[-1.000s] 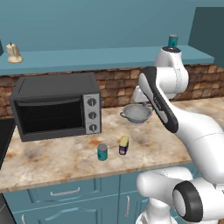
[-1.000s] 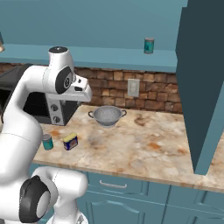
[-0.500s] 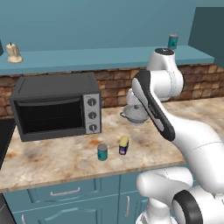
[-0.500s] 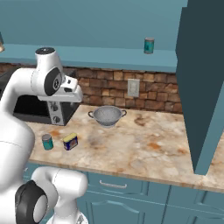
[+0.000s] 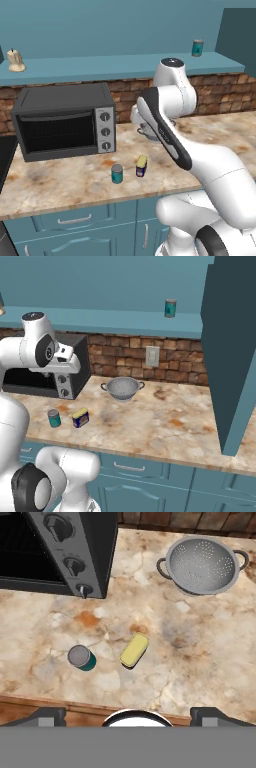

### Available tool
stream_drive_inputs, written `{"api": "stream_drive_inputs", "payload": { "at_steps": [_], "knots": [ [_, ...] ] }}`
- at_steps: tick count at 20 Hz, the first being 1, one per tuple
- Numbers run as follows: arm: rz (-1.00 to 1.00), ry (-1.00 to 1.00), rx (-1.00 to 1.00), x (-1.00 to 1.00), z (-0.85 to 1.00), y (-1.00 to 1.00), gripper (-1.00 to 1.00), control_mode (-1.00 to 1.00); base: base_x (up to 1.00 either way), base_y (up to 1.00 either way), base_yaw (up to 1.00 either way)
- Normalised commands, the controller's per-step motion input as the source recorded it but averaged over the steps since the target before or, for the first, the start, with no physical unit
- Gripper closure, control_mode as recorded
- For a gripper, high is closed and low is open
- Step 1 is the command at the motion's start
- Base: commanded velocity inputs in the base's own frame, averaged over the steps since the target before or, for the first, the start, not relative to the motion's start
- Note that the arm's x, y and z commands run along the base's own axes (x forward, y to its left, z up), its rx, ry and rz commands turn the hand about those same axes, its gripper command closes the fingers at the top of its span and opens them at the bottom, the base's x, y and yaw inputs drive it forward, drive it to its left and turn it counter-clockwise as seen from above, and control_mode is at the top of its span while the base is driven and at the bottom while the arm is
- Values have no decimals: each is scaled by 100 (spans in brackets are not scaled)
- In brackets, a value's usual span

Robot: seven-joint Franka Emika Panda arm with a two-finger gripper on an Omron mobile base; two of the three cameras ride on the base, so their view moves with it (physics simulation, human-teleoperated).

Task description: Pick the cans from the counter and place them in their designated side in the cabinet.

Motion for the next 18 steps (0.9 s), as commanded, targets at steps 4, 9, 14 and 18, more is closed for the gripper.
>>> {"api": "stream_drive_inputs", "payload": {
  "at_steps": [4, 9, 14, 18],
  "knots": [
    [3, -1, -2, -7, -6, 38, -100, -100, 0, 0, 0],
    [4, -3, -8, -13, -9, 25, -100, -100, 0, 0, 0],
    [0, -3, 0, -10, -6, 24, -100, -100, 0, 0, 0],
    [0, -1, 0, -8, -7, 21, -100, -100, 0, 0, 0]
  ]
}}
